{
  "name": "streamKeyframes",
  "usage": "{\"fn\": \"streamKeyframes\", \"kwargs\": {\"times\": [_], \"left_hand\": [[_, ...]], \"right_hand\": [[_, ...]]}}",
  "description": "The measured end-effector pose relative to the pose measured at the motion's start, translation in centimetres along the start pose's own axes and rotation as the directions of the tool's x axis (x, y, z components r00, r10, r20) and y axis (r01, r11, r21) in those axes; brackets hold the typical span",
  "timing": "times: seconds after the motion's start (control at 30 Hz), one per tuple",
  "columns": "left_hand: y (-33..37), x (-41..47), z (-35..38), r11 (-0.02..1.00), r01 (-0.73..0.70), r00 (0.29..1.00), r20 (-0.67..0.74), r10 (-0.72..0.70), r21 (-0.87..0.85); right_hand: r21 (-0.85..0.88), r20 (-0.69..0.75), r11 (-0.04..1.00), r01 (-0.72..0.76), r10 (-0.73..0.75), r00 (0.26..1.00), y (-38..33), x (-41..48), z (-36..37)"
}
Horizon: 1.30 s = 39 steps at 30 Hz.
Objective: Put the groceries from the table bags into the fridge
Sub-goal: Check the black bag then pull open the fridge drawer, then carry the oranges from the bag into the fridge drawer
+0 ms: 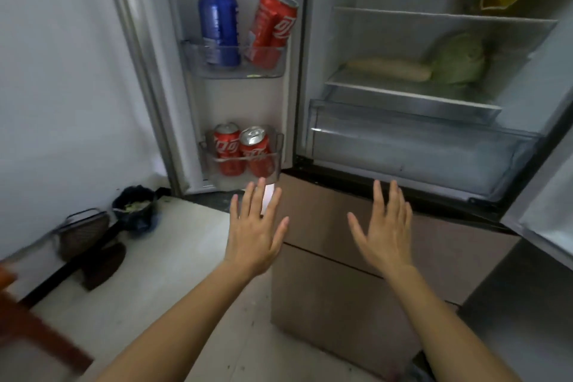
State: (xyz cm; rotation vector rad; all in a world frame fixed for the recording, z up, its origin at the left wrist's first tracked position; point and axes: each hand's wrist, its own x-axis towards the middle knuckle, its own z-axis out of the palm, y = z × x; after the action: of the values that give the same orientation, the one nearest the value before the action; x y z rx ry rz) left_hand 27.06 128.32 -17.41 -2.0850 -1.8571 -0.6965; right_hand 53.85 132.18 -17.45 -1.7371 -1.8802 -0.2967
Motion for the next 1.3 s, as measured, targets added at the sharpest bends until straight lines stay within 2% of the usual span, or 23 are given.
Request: {"fn": "streamKeyframes", "kwargs": {"times": [0.13, 0.3, 0.4, 0.47, 0.63, 0.73, 0.9, 1.03, 1.3], "left_hand": [[-3.8, -6.5, -4.6, 0.965, 0.246, 0.969, -0.009, -0.246, 0.086], [-10.8, -17.0, -12.4, 0.857, 0.445, 0.892, -0.040, -0.451, 0.261], [-15.5, -23.0, -18.0, 0.766, 0.548, 0.831, -0.117, -0.543, 0.337], [-18.1, -25.8, -20.5, 0.715, 0.599, 0.795, -0.163, -0.584, 0.362], [-26.7, -34.2, -25.9, 0.557, 0.741, 0.660, -0.254, -0.707, 0.376], [-32.1, -38.3, -27.7, 0.481, 0.791, 0.591, -0.271, -0.759, 0.377], [-41.6, -42.2, -30.7, 0.392, 0.826, 0.501, -0.209, -0.840, 0.405], [-48.2, -42.7, -32.4, 0.380, 0.832, 0.480, -0.181, -0.859, 0.404], [-59.9, -42.1, -31.1, 0.370, 0.820, 0.445, -0.080, -0.892, 0.437]], "right_hand": [[0.135, 0.043, 0.981, 0.137, -0.144, 0.989, -5.4, -2.5, 1.4], [0.349, 0.148, 0.909, 0.229, -0.295, 0.944, -17.4, -7.1, 2.6], [0.434, 0.154, 0.822, 0.370, -0.472, 0.868, -26.1, -10.7, 2.5], [0.468, 0.149, 0.776, 0.422, -0.540, 0.828, -30.5, -12.5, 2.3], [0.512, 0.078, 0.612, 0.603, -0.732, 0.677, -44.0, -16.8, 2.0], [0.502, 0.061, 0.554, 0.664, -0.789, 0.612, -51.9, -18.3, 3.1], [0.504, 0.065, 0.520, 0.690, -0.819, 0.570, -63.6, -19.3, 4.5], [0.533, 0.109, 0.538, 0.652, -0.808, 0.578, -70.5, -19.3, 6.0], [0.599, 0.156, 0.508, 0.619, -0.832, 0.532, -81.6, -18.2, 11.7]]}}
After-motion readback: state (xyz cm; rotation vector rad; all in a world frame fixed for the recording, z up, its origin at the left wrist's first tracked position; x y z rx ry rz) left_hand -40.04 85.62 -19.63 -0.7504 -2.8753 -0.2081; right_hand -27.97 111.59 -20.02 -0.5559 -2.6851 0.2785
